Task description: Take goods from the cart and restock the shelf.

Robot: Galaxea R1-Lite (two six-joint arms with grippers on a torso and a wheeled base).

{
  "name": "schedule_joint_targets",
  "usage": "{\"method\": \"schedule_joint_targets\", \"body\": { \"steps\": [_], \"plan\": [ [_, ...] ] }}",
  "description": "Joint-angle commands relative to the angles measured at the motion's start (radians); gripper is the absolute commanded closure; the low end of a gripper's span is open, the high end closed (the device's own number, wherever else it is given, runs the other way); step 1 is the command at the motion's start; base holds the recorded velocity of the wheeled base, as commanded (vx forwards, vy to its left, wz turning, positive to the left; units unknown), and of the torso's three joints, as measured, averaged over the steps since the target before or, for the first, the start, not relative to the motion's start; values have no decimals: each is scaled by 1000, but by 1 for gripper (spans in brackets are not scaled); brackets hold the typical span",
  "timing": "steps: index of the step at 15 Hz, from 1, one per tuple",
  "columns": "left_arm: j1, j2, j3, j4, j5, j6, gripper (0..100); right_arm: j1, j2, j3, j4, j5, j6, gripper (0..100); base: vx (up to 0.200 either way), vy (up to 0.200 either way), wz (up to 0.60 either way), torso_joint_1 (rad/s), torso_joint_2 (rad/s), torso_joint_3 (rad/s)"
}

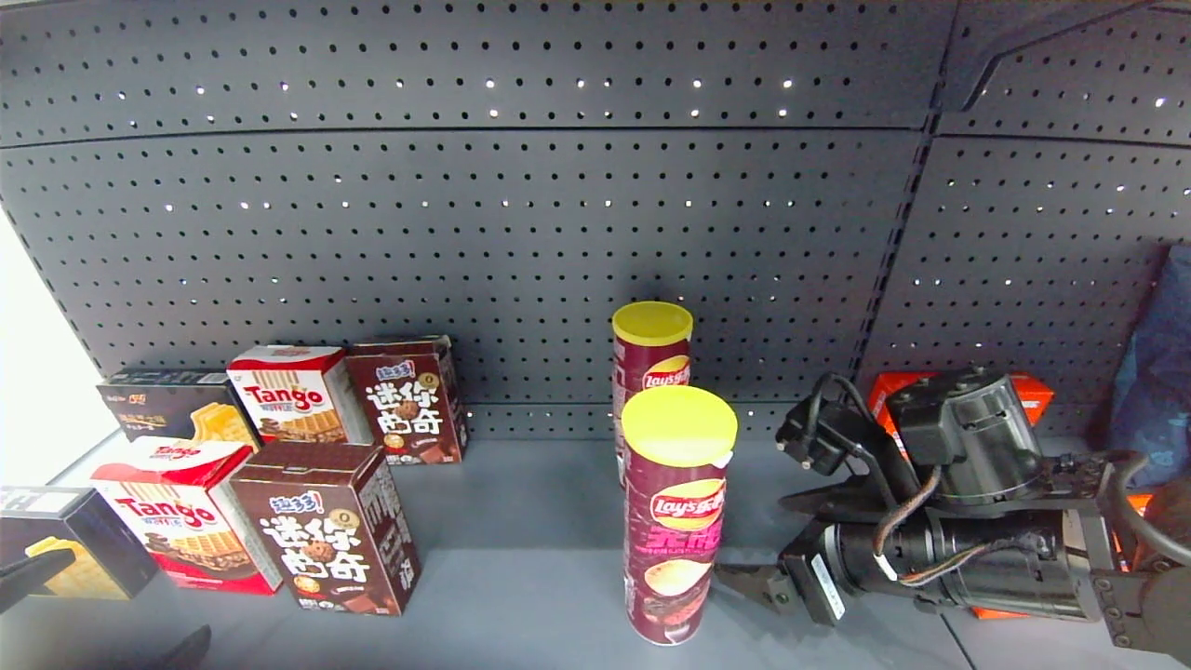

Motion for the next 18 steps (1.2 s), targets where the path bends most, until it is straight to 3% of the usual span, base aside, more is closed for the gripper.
{"method": "schedule_joint_targets", "body": {
  "steps": [1,13,16,18],
  "plan": [
    [0,2,1,0,0,0,0,2,2,-2,0,0,-1,0,0,0,0,0,0,0],
    [-2,0,21,-1,-1,-14,0,-3,-17,4,-15,0,5,0,0,0,0,0,0,0],
    [0,-1,28,0,-1,-14,0,-51,-150,3,-14,-49,52,0,0,0,0,0,0,0],
    [0,-11,28,2,-1,-11,0,-153,-276,3,-14,-52,52,0,0,0,0,0,0,0]
  ]
}}
